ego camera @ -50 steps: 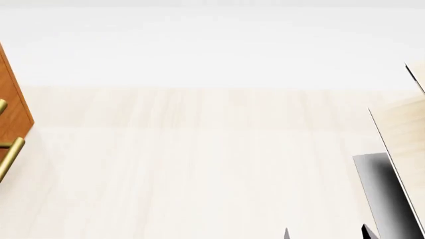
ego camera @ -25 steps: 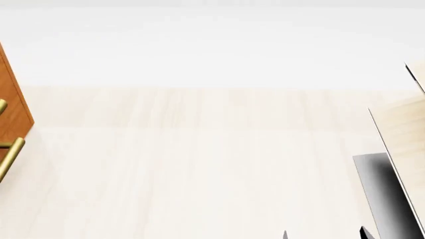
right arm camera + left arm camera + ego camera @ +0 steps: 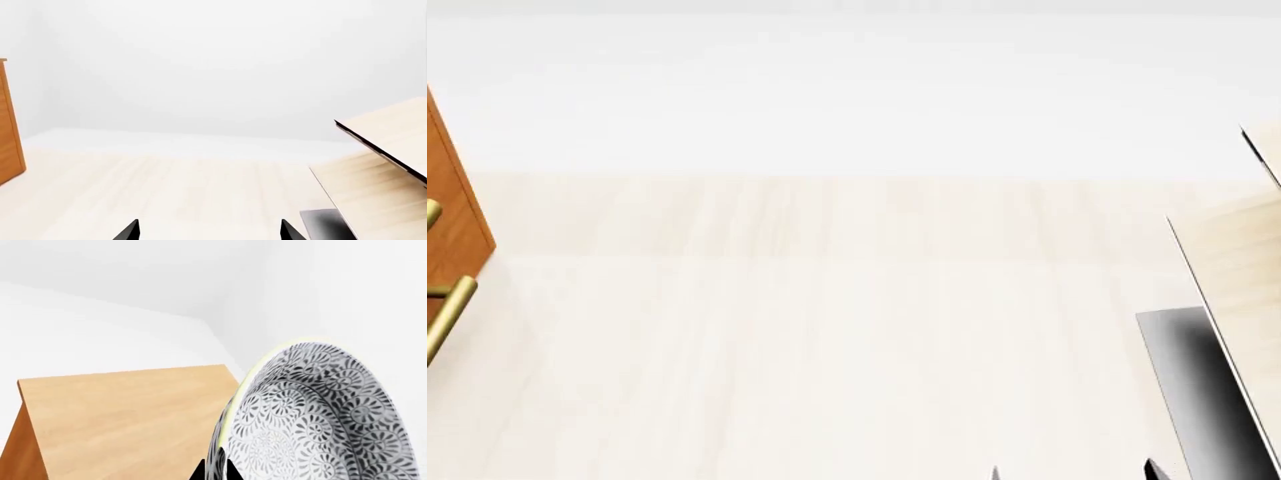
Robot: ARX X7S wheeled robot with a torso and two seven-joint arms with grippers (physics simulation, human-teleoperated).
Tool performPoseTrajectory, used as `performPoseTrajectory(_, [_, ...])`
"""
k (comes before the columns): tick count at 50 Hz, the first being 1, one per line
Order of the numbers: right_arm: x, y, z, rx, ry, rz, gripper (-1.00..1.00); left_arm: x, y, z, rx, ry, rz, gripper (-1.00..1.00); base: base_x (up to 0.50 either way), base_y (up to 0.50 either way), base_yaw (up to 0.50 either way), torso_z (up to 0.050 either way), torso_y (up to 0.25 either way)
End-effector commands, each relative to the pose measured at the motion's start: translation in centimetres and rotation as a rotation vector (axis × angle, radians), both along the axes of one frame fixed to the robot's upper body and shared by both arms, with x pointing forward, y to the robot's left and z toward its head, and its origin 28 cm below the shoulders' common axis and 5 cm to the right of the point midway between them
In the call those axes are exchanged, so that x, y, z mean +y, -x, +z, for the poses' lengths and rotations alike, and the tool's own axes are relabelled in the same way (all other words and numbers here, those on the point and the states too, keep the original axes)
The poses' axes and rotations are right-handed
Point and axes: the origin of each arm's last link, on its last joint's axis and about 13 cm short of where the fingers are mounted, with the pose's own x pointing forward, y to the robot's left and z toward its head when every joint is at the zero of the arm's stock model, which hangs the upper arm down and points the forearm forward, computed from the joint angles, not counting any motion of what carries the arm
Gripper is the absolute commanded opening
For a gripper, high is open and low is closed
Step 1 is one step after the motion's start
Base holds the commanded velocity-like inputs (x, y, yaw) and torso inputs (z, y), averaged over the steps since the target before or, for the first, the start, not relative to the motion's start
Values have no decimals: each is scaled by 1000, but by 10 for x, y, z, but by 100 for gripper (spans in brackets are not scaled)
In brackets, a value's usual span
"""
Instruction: Close the top drawer of the cabinet and put the bowl on top of it.
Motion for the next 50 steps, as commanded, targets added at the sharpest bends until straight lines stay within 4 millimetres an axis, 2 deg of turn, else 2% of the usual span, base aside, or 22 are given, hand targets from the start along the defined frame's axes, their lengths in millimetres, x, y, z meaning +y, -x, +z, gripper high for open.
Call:
performPoseTrajectory(1, [0,1,-14,1,3,2,100,4,-3,-8,-3,25,4,-100,0,0,0,0,0])
performPoseTrajectory(3, [0,0,-15,3,4,1,100,4,-4,-10,1,27,4,-100,0,0,0,0,0])
performPoseTrajectory(4, [0,1,0,2,4,1,100,4,-4,-10,2,30,4,-100,0,0,0,0,0])
performPoseTrajectory(9, [1,0,-13,1,6,3,100,6,-5,-13,8,29,7,-100,0,0,0,0,0])
performPoseTrajectory(14, [1,0,10,1,7,5,100,6,-9,-18,16,37,4,-100,0,0,0,2,2])
performPoseTrajectory(15, [2,0,-8,1,7,6,100,6,-10,-20,19,39,4,-100,0,0,0,0,0])
performPoseTrajectory(18, [1,1,10,3,7,3,100,6,-11,-22,25,37,5,-100,0,0,0,0,0])
performPoseTrajectory(22, [2,0,-14,3,7,4,100,8,-11,-25,31,47,7,-100,0,0,0,0,0])
performPoseTrajectory(24, [2,0,4,3,9,6,100,8,-12,-27,33,46,10,-100,0,0,0,0,0])
performPoseTrajectory(25, [2,0,-5,2,8,6,100,8,-11,-27,34,46,10,-100,0,0,0,0,0])
performPoseTrajectory(29, [2,0,8,2,9,8,100,9,-10,-28,34,48,11,-100,0,0,0,0,0])
performPoseTrajectory(30, [2,0,-4,2,9,7,100,9,-10,-29,35,48,12,-100,0,0,0,0,0])
performPoseTrajectory(32, [2,0,9,2,8,8,100,10,-10,-31,34,53,14,-100,0,0,0,0,0])
performPoseTrajectory(33, [2,0,-6,4,9,7,100,11,-10,-33,37,54,17,-100,0,0,0,0,0])
performPoseTrajectory(35, [2,0,-2,4,9,9,100,12,-11,-35,41,59,17,-100,0,0,0,0,0])
performPoseTrajectory(36, [3,0,-10,3,9,9,100,12,-11,-36,40,65,15,-100,0,0,0,0,10])
performPoseTrajectory(38, [3,1,9,2,10,11,100,12,-11,-37,40,68,14,-100,0,0,0,0,0])
performPoseTrajectory(40, [3,0,-12,4,11,12,100,12,-11,-38,43,66,13,-100,0,0,0,0,0])
performPoseTrajectory(42, [3,0,-15,3,9,12,100,12,-12,-38,41,68,13,-100,0,0,0,0,0])
performPoseTrajectory(44, [3,1,-6,3,10,13,100,12,-12,-40,43,71,11,-100,0,0,0,0,0])
performPoseTrajectory(49, [2,0,-16,4,11,10,100,12,-15,-43,52,74,13,-100,0,0,0,0,0])
performPoseTrajectory(50, [2,1,2,4,10,10,100,12,-15,-44,55,73,14,-100,0,0,0,0,0])
